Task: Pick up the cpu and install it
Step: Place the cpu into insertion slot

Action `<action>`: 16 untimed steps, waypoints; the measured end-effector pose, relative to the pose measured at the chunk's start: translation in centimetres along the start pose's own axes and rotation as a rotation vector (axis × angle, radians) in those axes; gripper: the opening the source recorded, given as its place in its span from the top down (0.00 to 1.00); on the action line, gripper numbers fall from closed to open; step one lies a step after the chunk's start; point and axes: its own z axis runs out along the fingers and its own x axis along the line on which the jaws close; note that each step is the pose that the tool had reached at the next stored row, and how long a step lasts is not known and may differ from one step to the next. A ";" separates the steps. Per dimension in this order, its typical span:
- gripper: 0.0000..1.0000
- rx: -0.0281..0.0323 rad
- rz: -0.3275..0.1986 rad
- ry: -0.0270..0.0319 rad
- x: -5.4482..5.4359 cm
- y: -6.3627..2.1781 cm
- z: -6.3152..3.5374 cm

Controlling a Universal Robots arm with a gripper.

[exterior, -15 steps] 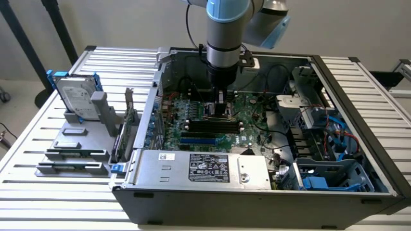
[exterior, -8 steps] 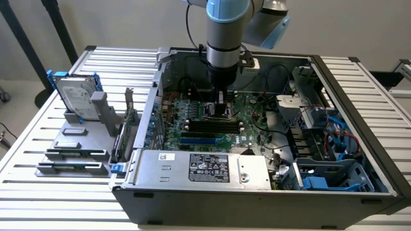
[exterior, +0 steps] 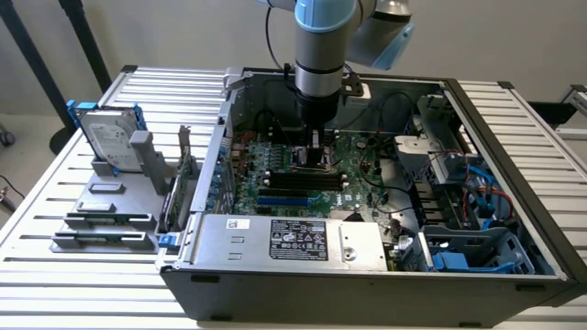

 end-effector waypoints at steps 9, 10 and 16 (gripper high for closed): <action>0.45 0.0000 0.000 -0.0060 0.3 -0.01 0.09; 0.45 -0.0001 0.000 -0.0067 0.3 -0.01 0.11; 0.45 -0.0001 -0.001 -0.0132 0.4 -0.01 0.20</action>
